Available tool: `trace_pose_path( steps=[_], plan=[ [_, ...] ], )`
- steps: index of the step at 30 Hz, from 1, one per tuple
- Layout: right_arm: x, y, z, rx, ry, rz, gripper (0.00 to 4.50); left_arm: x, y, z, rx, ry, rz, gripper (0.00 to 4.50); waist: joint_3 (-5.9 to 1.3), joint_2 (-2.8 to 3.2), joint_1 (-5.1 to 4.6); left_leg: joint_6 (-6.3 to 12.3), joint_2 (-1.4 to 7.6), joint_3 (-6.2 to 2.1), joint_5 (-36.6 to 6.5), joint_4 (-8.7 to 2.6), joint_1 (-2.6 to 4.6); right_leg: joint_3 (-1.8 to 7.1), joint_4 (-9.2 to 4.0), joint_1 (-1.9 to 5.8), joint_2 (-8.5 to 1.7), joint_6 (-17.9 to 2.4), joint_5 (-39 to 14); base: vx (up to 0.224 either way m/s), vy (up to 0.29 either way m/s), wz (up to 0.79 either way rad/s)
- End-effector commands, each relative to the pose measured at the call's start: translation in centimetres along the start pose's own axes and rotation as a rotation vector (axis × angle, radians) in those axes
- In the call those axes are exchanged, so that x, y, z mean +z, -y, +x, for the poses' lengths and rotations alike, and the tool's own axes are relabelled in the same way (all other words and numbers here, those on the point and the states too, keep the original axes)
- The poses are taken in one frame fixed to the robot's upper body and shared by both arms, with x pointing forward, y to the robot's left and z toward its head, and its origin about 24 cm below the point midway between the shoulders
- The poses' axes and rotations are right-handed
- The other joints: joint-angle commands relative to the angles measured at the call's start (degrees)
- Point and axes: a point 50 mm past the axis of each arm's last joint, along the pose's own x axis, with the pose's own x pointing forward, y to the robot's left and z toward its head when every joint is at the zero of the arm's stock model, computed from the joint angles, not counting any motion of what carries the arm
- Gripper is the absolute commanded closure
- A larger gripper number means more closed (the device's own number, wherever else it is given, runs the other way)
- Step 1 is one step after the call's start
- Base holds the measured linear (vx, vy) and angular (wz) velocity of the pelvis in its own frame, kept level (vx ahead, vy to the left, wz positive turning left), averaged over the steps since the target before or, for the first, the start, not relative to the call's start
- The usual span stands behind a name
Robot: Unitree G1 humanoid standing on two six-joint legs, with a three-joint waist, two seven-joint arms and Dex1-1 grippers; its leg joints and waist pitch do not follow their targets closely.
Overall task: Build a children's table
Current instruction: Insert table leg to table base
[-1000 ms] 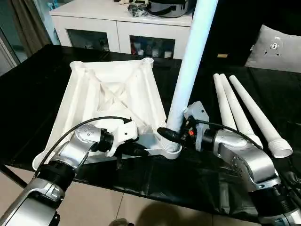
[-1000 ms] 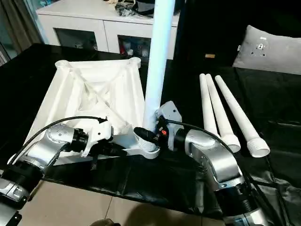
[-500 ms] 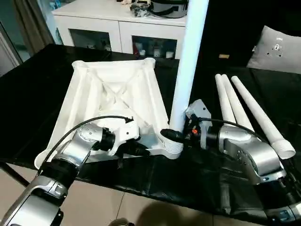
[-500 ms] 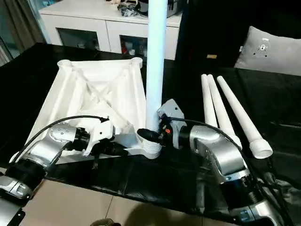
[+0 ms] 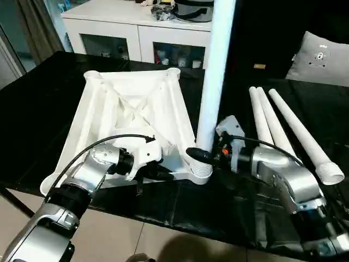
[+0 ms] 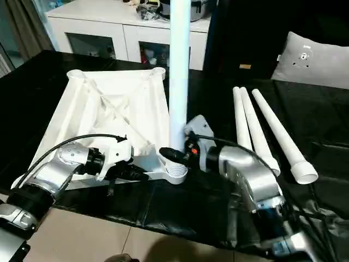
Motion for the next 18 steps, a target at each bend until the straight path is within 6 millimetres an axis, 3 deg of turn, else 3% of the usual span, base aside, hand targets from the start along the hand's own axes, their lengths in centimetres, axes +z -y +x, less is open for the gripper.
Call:
trace_pose_path(
  steps=[1,3,5,6,8,9,11,14,18],
  plan=[
    [-3.1,0.1,-0.7,-0.047,-0.071,0.107,2.61,1.1,-0.5,0.0,0.016,0.057,0.031,4.50,-2.89,0.16,-0.33,-1.04,5.41,-2.50,-15.70,-4.54,1.73,4.37,-5.88,0.99,-8.62,-8.43,-14.66,0.000,0.000,0.00],
    [-3.9,-0.1,-1.1,-0.071,-0.055,0.125,2.61,1.1,-0.6,0.0,0.022,0.062,0.026,4.50,-2.92,0.08,0.00,-0.73,5.38,-2.49,-15.13,-4.45,1.73,4.38,-5.92,0.98,-8.77,-8.26,-14.74,0.000,0.000,0.00],
    [-4.8,-0.4,-1.3,-0.099,-0.037,0.126,2.61,1.2,-0.7,0.0,0.028,0.066,0.022,4.50,-2.91,0.80,0.04,-0.78,5.36,-2.63,-15.34,-4.48,1.65,4.29,-5.91,0.97,-8.67,-8.06,-15.11,0.000,0.000,0.00],
    [-4.8,-0.4,-1.3,-0.099,-0.037,0.126,2.61,1.2,-0.7,0.0,0.028,0.066,0.022,4.50,-2.89,0.55,0.03,-0.85,5.44,-2.56,-16.08,-4.55,1.87,4.30,-6.10,0.76,-8.58,-7.82,-15.74,0.000,0.000,0.00],
    [-5.3,-0.8,-1.6,-0.124,-0.020,0.113,2.61,1.2,-0.7,0.1,0.030,0.065,0.021,4.50,-2.93,1.00,0.05,-0.98,5.42,-2.67,-16.97,-4.62,1.82,4.31,-6.21,0.77,-8.67,-7.62,-16.85,0.000,0.000,0.00],
    [-5.3,-0.8,-1.6,-0.124,-0.020,0.113,2.61,1.2,-0.7,0.1,0.030,0.065,0.021,4.50,-2.91,0.82,0.00,-1.07,5.45,-2.74,-17.53,-4.71,1.92,4.31,-6.26,0.77,-8.66,-7.48,-17.50,0.000,0.000,0.00],
    [-5.3,-1.2,-1.8,-0.126,-0.045,0.050,2.61,1.1,-0.7,0.0,0.024,0.057,0.024,4.50,-2.90,1.38,0.08,-1.25,5.53,-2.81,-17.78,-4.79,1.92,4.33,-6.24,0.68,-8.55,-7.40,-17.20,0.000,0.000,0.00],
    [-5.0,-1.2,-1.7,-0.103,-0.130,-0.085,2.61,1.1,-0.7,0.0,0.010,0.037,0.041,4.50,-2.86,1.18,-0.08,-1.49,5.45,-2.79,-17.61,-4.91,1.76,4.31,-6.10,0.94,-8.43,-7.24,-15.82,0.000,0.000,0.00],
    [-5.1,-1.4,-1.4,-0.028,-0.218,-0.157,2.61,1.1,-0.6,0.0,-0.004,0.022,0.059,4.50,-2.73,1.21,-0.15,-0.94,5.30,-2.74,-17.74,-4.70,1.76,4.43,-6.44,0.90,-8.62,-6.98,-18.66,0.000,0.000,0.00]
  ],
)
